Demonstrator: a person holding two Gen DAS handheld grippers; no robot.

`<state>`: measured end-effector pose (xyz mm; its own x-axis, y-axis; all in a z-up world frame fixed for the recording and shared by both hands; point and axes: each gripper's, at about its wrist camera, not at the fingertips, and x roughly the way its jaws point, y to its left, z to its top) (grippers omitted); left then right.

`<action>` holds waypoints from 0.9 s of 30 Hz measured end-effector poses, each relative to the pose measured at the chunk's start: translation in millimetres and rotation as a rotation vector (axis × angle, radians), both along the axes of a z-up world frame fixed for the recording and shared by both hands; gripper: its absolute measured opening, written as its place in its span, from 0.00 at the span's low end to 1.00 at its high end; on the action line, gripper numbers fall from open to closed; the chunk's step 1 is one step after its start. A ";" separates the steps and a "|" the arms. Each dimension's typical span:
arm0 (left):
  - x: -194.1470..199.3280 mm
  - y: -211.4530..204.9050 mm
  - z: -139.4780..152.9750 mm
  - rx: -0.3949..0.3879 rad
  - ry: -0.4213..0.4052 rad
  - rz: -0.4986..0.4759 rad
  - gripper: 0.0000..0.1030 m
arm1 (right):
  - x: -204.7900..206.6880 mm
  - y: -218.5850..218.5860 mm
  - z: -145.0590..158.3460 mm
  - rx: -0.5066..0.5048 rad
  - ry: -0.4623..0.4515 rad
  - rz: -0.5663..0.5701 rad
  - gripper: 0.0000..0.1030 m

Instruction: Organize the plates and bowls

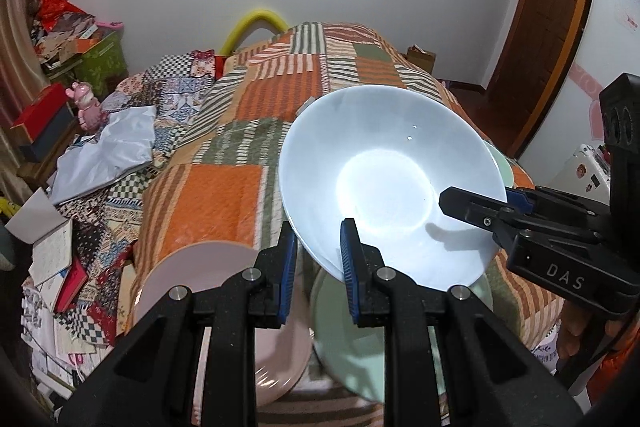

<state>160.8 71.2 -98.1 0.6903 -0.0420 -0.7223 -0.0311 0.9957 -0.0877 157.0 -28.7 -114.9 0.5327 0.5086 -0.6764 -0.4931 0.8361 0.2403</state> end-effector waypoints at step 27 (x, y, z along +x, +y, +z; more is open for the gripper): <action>-56.2 82.6 -36.1 -0.029 0.065 0.154 0.20 | -24.1 80.2 -35.5 -0.009 0.090 0.154 0.28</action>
